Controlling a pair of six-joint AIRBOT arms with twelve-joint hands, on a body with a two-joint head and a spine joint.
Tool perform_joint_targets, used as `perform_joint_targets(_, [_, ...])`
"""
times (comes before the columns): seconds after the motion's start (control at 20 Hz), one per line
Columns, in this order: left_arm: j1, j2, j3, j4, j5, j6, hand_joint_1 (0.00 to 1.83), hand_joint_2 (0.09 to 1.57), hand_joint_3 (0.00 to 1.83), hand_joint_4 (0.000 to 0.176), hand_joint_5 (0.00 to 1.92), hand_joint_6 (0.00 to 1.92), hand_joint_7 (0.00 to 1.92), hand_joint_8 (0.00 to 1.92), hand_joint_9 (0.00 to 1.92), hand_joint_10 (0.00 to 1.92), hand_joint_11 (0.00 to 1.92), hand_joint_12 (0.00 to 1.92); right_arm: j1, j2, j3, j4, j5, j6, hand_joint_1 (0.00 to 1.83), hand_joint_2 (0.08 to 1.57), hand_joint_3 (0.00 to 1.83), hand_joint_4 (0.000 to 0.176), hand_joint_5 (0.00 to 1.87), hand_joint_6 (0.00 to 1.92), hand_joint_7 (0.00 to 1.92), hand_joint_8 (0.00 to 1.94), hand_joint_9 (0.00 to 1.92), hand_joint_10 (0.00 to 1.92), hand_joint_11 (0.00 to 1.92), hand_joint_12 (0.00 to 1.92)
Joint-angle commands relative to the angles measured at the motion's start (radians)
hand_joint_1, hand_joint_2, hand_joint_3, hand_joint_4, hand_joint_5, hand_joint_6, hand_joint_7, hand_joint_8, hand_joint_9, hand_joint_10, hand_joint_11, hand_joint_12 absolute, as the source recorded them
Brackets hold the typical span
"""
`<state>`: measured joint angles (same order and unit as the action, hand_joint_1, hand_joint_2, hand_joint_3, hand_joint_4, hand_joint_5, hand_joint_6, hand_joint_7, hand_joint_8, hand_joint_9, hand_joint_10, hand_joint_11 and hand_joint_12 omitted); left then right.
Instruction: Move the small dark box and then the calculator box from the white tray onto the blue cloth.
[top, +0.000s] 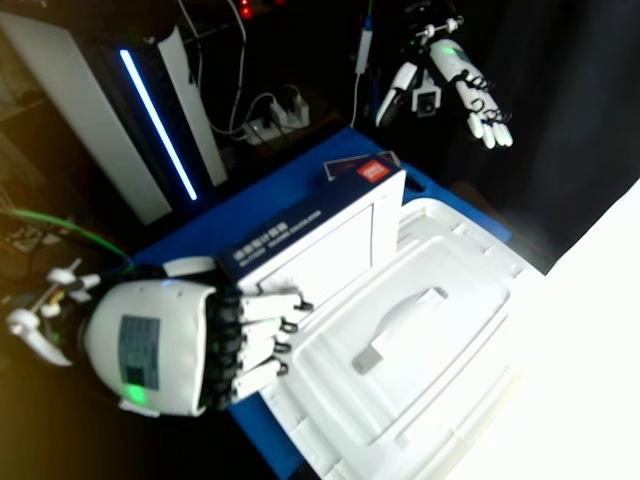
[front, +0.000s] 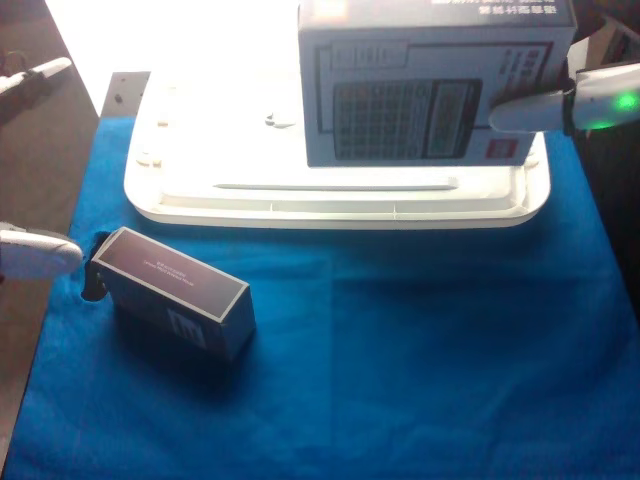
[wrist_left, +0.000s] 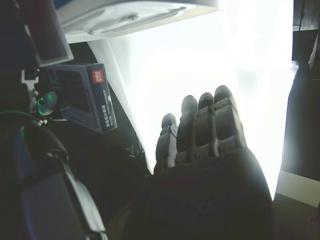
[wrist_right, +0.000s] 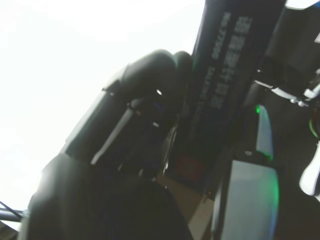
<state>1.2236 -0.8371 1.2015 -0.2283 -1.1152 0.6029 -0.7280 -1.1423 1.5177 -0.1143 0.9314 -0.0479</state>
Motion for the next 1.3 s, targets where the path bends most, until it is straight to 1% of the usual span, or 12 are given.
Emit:
perform_joint_targets(0.0, [0.001,0.000,0.002,-0.049,-0.145,-0.006,0.70,0.76,0.00,0.158,0.03,0.01,0.12,0.01,0.05,0.01,0.07,0.03,0.008,0.005,-0.001,0.048,0.130,0.014,1.15,1.13,0.00,0.000,0.96,1.00,1.47,0.00,1.29,0.77,1.10,1.30])
perform_joint_targets(0.05, [0.012,-0.001,0.002,-0.061,-0.152,-0.006,0.69,0.76,0.00,0.167,0.03,0.01,0.11,0.00,0.05,0.01,0.06,0.03,0.007,0.005,-0.003,0.048,0.132,0.014,1.16,1.13,0.00,0.000,0.96,0.99,1.46,0.00,1.30,0.78,1.11,1.30])
perform_joint_targets(0.15, [0.041,-0.006,0.000,-0.096,-0.179,-0.006,0.70,0.76,0.00,0.159,0.02,0.00,0.09,0.00,0.03,0.00,0.02,0.02,-0.002,0.004,-0.027,0.047,0.136,0.014,1.16,1.11,0.00,0.000,1.00,0.93,1.47,0.01,1.35,0.82,1.20,1.29])
perform_joint_targets(0.2, [0.053,-0.009,-0.001,-0.109,-0.189,-0.006,0.69,0.77,0.01,0.130,0.00,0.00,0.07,0.00,0.03,0.00,0.02,0.02,-0.016,0.004,-0.033,0.047,0.176,0.014,1.16,1.11,0.00,0.000,0.98,0.96,1.47,0.01,1.37,0.81,1.21,1.26])
perform_joint_targets(0.25, [0.062,-0.013,-0.001,-0.117,-0.191,-0.006,0.69,0.77,0.01,0.127,0.00,0.00,0.08,0.00,0.03,0.00,0.02,0.02,-0.028,0.003,-0.040,0.052,0.193,0.014,1.16,1.12,0.00,0.000,0.97,0.99,1.47,0.01,1.38,0.80,1.24,1.23])
perform_joint_targets(0.35, [0.071,-0.018,-0.001,-0.126,-0.191,-0.006,0.68,0.75,0.00,0.141,0.00,0.00,0.07,0.00,0.03,0.00,0.02,0.02,-0.049,0.009,-0.062,0.054,0.211,0.014,1.14,1.15,0.00,0.000,0.91,1.07,1.46,0.00,1.43,0.68,1.30,1.14])
perform_joint_targets(0.45, [0.076,-0.021,-0.001,-0.135,-0.191,-0.006,0.66,0.73,0.00,0.170,0.00,0.00,0.07,0.00,0.02,0.00,0.03,0.02,-0.073,0.015,-0.078,0.055,0.223,0.014,1.15,1.14,0.00,0.000,0.93,1.05,1.46,0.00,1.44,0.67,1.31,1.17])
perform_joint_targets(0.65, [0.086,-0.024,-0.001,-0.145,-0.199,-0.006,0.66,0.72,0.00,0.164,0.00,0.00,0.10,0.01,0.03,0.01,0.01,0.02,-0.100,0.020,-0.106,0.055,0.244,0.014,1.16,1.11,0.00,0.000,1.00,0.93,1.54,0.02,1.49,0.68,1.30,1.26])
perform_joint_targets(0.8, [0.091,-0.027,-0.002,-0.149,-0.204,-0.006,0.65,0.72,0.00,0.167,0.00,0.00,0.08,0.00,0.02,0.00,0.02,0.02,-0.139,0.022,-0.124,0.060,0.266,0.014,1.16,1.12,0.00,0.000,0.97,0.99,1.53,0.01,1.45,0.66,1.25,1.24])
perform_joint_targets(0.9, [0.092,-0.028,-0.004,-0.151,-0.206,-0.006,0.65,0.72,0.00,0.159,0.00,0.00,0.09,0.00,0.03,0.01,0.03,0.03,-0.166,0.018,-0.131,0.088,0.267,0.000,1.16,1.12,0.00,0.000,0.97,0.99,1.52,0.01,1.44,0.73,1.24,1.25])
perform_joint_targets(0.95, [0.093,-0.029,-0.005,-0.151,-0.207,-0.006,0.65,0.71,0.00,0.166,0.00,0.00,0.09,0.00,0.04,0.01,0.03,0.03,-0.182,0.017,-0.137,0.102,0.269,-0.007,1.16,1.12,0.00,0.000,0.97,0.98,1.53,0.01,1.43,0.73,1.25,1.25])
perform_joint_targets(1.25, [0.101,-0.032,-0.011,-0.159,-0.222,-0.006,0.66,0.72,0.00,0.149,0.00,0.00,0.09,0.00,0.04,0.01,0.03,0.03,-0.233,0.007,-0.154,0.148,0.270,-0.023,1.17,1.10,0.00,0.000,1.00,0.93,1.47,0.00,1.37,0.70,1.16,1.30])
